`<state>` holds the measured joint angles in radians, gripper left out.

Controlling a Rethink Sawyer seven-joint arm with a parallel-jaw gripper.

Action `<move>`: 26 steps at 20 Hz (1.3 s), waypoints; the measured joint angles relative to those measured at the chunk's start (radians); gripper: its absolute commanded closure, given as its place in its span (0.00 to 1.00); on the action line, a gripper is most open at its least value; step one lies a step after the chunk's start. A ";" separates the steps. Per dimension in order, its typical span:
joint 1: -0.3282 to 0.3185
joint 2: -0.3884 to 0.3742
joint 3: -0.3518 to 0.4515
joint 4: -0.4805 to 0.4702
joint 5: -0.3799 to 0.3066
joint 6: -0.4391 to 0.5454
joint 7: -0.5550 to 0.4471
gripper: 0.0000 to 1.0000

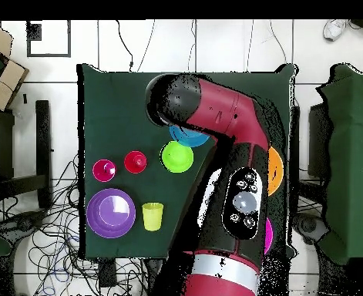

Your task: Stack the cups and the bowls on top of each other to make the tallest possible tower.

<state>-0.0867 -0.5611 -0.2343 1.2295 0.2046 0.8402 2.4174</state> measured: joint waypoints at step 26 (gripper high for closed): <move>0.027 0.000 0.000 0.000 0.000 0.000 0.000 1.00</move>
<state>-0.0596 -0.5611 -0.2347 1.2295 0.2046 0.8402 2.4174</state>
